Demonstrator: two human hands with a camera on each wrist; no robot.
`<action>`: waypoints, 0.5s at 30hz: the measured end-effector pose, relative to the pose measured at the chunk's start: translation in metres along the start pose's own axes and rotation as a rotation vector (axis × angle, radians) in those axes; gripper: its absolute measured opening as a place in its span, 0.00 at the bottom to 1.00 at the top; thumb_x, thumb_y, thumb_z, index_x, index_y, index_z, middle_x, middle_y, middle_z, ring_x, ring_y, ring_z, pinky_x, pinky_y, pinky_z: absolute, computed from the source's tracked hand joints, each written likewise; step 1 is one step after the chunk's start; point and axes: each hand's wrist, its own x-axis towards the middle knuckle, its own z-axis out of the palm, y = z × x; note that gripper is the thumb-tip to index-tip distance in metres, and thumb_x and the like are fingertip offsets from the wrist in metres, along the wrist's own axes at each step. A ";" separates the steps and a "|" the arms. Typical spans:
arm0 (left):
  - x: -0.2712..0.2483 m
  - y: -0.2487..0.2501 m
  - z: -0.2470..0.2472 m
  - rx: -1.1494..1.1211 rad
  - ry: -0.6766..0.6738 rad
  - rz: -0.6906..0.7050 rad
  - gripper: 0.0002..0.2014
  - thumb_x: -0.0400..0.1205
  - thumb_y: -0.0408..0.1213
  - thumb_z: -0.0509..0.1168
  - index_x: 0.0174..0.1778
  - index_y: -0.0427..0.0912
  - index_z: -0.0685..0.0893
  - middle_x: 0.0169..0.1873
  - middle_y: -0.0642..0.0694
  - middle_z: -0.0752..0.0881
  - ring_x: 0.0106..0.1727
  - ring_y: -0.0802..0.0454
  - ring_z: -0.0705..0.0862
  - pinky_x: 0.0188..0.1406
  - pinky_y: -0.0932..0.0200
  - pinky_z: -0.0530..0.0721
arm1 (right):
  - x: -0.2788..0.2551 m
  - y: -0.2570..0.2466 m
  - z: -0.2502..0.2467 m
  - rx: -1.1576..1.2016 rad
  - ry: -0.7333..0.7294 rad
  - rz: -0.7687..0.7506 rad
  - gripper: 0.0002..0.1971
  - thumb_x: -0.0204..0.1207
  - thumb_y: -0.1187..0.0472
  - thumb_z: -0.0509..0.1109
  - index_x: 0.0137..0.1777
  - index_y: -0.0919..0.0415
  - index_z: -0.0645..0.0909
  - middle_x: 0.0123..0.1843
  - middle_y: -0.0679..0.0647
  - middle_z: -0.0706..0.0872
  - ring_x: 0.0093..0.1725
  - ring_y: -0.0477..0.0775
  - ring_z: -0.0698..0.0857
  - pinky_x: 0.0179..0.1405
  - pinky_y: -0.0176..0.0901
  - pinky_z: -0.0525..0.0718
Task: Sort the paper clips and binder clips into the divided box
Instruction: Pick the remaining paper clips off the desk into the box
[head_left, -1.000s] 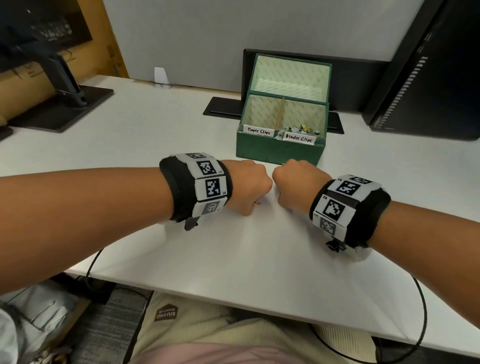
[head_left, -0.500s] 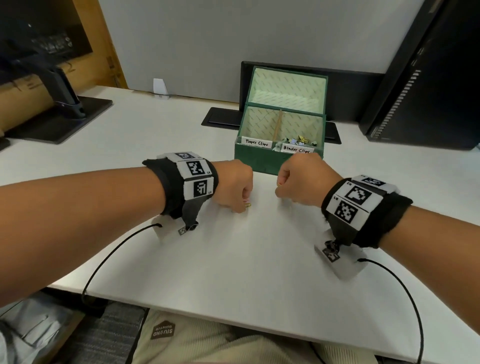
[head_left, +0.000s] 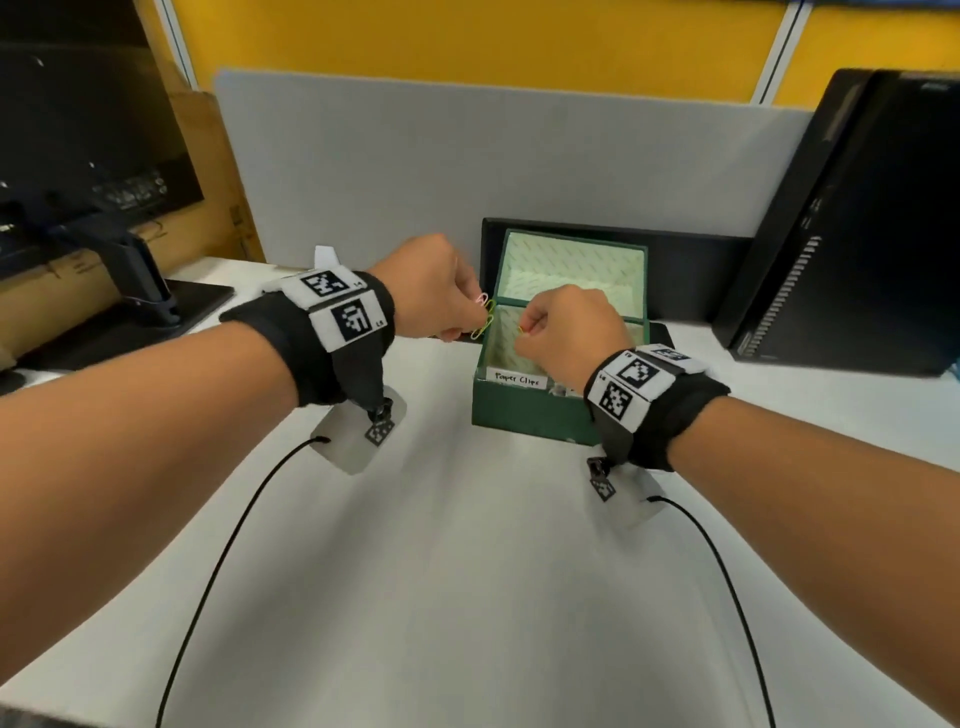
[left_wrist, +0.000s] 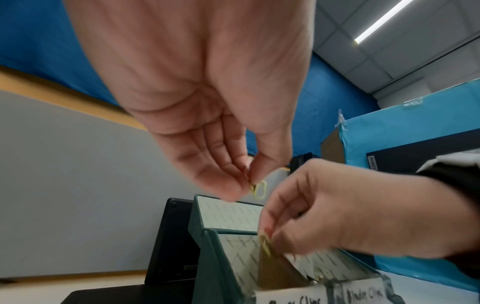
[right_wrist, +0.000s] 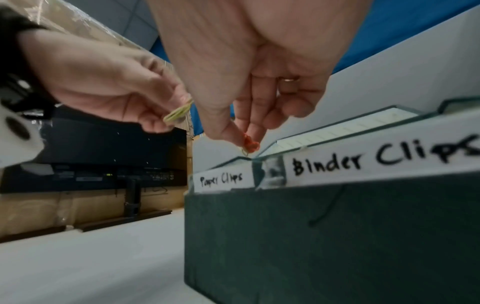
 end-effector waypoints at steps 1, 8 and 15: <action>0.006 0.002 0.000 -0.013 0.033 -0.003 0.05 0.73 0.36 0.69 0.32 0.42 0.87 0.26 0.46 0.88 0.25 0.54 0.82 0.27 0.65 0.78 | 0.002 0.002 0.004 -0.033 -0.066 -0.009 0.05 0.70 0.61 0.71 0.38 0.50 0.88 0.39 0.48 0.89 0.39 0.54 0.88 0.43 0.51 0.90; 0.036 0.023 0.020 0.010 0.208 0.079 0.04 0.75 0.38 0.69 0.37 0.42 0.87 0.31 0.49 0.86 0.35 0.52 0.84 0.39 0.59 0.83 | -0.009 0.021 -0.011 0.024 -0.120 -0.079 0.11 0.80 0.56 0.67 0.55 0.48 0.90 0.51 0.40 0.90 0.42 0.39 0.86 0.41 0.25 0.78; 0.032 0.021 0.068 0.513 -0.196 0.206 0.10 0.83 0.39 0.62 0.53 0.46 0.88 0.49 0.47 0.87 0.49 0.46 0.85 0.55 0.51 0.82 | -0.042 0.055 -0.030 0.087 0.008 -0.042 0.11 0.80 0.60 0.67 0.55 0.46 0.89 0.45 0.33 0.83 0.45 0.36 0.81 0.38 0.18 0.71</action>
